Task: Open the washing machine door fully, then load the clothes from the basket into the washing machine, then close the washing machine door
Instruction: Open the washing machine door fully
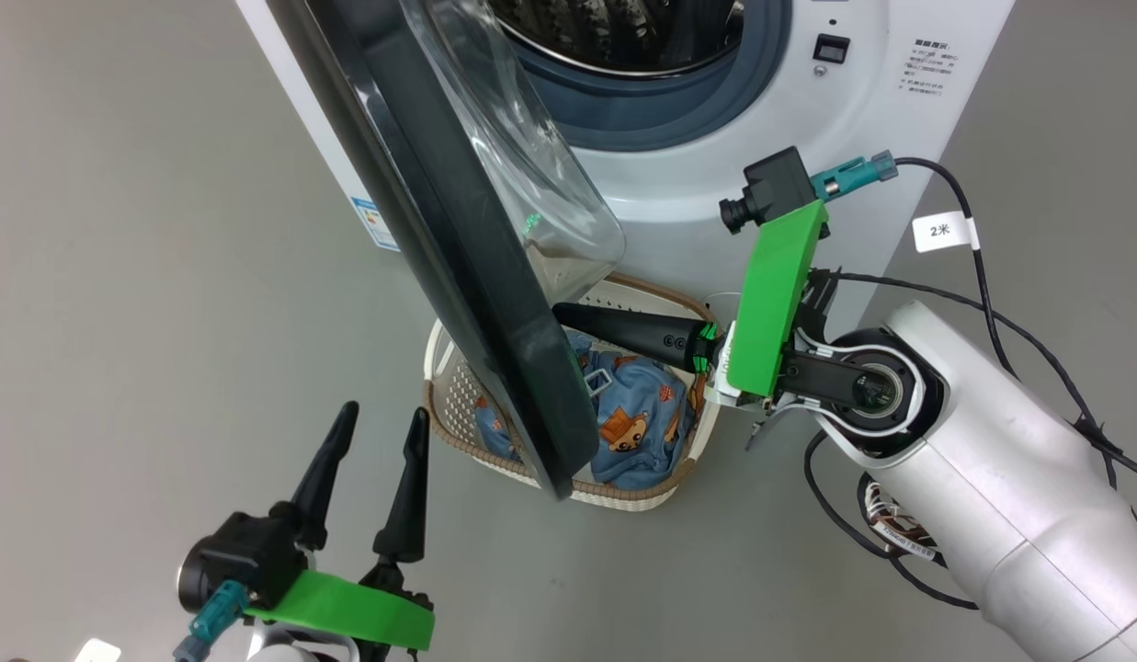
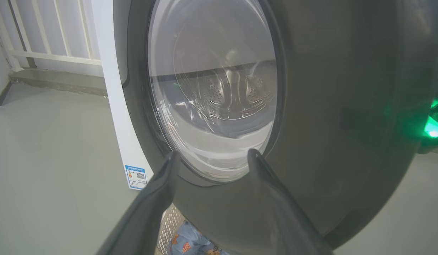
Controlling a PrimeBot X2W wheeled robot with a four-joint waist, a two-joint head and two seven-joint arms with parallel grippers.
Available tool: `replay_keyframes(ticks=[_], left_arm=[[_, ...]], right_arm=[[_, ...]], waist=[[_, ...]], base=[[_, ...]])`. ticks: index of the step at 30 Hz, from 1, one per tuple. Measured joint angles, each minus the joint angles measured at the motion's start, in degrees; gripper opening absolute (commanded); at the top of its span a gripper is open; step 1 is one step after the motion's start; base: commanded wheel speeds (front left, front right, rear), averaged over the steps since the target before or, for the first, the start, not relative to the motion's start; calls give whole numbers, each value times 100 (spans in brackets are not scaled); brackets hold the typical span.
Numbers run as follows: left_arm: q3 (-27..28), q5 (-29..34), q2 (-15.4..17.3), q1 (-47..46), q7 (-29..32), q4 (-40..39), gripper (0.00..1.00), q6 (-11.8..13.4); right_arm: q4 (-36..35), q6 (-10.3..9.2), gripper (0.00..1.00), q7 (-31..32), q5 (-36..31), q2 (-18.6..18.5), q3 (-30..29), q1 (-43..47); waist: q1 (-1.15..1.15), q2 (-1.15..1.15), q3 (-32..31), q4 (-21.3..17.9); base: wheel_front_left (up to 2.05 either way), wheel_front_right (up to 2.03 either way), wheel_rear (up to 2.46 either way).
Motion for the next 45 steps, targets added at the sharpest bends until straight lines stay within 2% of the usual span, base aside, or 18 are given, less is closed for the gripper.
replay_keyframes(ticks=[5,6,8,9,10,11,25,36,42,45], left_arm=[[42,32,1,7,0,30,100,0],[46,34,1,7,0,48,100,0],[58,47,0,6,0,113,100,-1],[76,51,1,5,0,152,100,-1],[94,52,1,4,0,191,100,-2],[118,73,1,3,0,222,100,-11],[483,200,105,1,0,375,100,-19],[731,212,205,326,0,386,100,-19],[801,253,208,397,0,383,100,-19],[813,254,208,456,0,383,100,-19]], right_arm=[[-27,0,0,-155,-111,-16,-52,82],[-30,0,3,-207,-137,-31,-71,116],[-30,0,29,-312,-179,-60,-119,180],[-30,0,51,-377,-194,-79,-154,208],[-24,0,89,-460,-208,-104,-179,241],[-14,0,100,-523,-226,-134,-185,261],[132,0,100,-1616,-256,-446,-499,846],[232,0,100,-3034,-248,-791,-1117,1821],[227,0,100,-3609,-315,-944,-1176,2269],[263,1,100,-3909,-603,-1040,-1066,2448]], waist=[[0,0,-41,-84],[0,0,-50,-109],[0,0,-69,-166],[0,0,-78,-198],[0,0,-89,-234],[0,0,-99,-271],[0,0,-322,-881],[0,0,-662,-1286],[0,0,-758,-1422],[0,0,-775,-1469]], base=[[0,0,0],[0,0,0],[0,0,0],[0,0,0],[0,0,0],[0,0,0],[0,0,0],[0,0,0],[0,0,0],[0,0,0]])
